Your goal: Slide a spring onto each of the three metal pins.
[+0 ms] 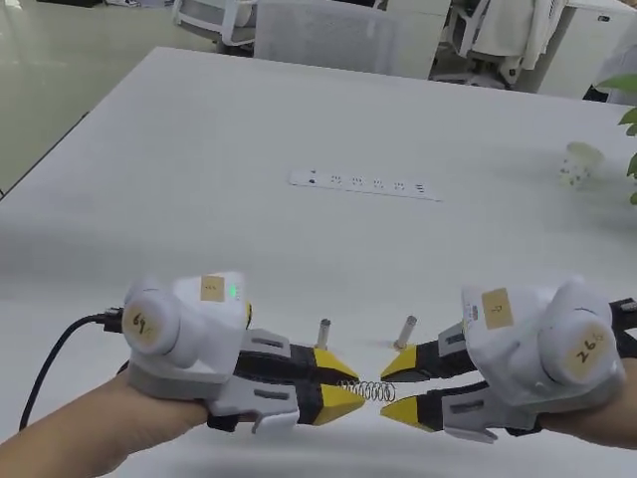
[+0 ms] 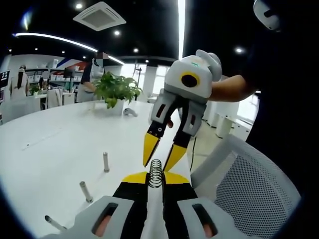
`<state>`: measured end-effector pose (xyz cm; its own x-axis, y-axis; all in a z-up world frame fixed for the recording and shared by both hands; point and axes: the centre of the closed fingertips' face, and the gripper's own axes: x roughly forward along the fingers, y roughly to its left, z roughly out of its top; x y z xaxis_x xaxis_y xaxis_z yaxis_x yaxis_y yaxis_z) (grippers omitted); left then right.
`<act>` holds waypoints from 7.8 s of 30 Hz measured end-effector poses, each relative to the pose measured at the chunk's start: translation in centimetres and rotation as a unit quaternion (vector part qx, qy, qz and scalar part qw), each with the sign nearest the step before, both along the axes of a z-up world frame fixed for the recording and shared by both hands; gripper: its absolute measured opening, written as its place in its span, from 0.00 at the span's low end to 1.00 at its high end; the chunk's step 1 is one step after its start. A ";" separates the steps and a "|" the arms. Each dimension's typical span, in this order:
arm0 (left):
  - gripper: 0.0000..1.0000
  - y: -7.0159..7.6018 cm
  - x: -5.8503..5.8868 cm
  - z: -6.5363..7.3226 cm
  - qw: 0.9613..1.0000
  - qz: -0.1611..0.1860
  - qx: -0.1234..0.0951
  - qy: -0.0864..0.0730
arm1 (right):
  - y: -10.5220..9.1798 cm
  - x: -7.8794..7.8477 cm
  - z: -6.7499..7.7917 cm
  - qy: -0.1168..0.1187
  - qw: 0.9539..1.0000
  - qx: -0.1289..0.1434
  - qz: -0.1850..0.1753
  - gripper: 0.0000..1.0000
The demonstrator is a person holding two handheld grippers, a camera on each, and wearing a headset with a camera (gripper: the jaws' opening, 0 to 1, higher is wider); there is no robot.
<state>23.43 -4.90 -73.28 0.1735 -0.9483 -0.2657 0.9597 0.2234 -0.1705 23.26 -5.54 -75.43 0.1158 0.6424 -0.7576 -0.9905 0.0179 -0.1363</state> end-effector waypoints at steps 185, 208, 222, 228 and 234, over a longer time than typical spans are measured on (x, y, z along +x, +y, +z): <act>0.98 13.9 2.7 -4.1 0.969 0.229 0.074 0.053 | 0.0 4.8 3.3 -0.043 0.983 0.142 -0.109 0.07; 0.98 14.5 2.6 -3.9 0.968 0.235 0.071 0.054 | -3.8 11.2 4.7 -0.057 0.964 0.159 -0.206 0.07; 0.98 14.6 2.6 -3.9 0.967 0.239 0.067 0.058 | -4.2 12.8 2.8 -0.031 0.955 0.166 -0.244 0.07; 0.98 14.7 2.6 -3.9 0.967 0.241 0.067 0.058 | -4.5 13.2 2.1 -0.028 0.954 0.161 -0.252 0.07; 0.98 14.9 2.7 -4.0 0.966 0.245 0.067 0.059 | -4.5 13.4 1.5 -0.025 0.953 0.159 -0.257 0.07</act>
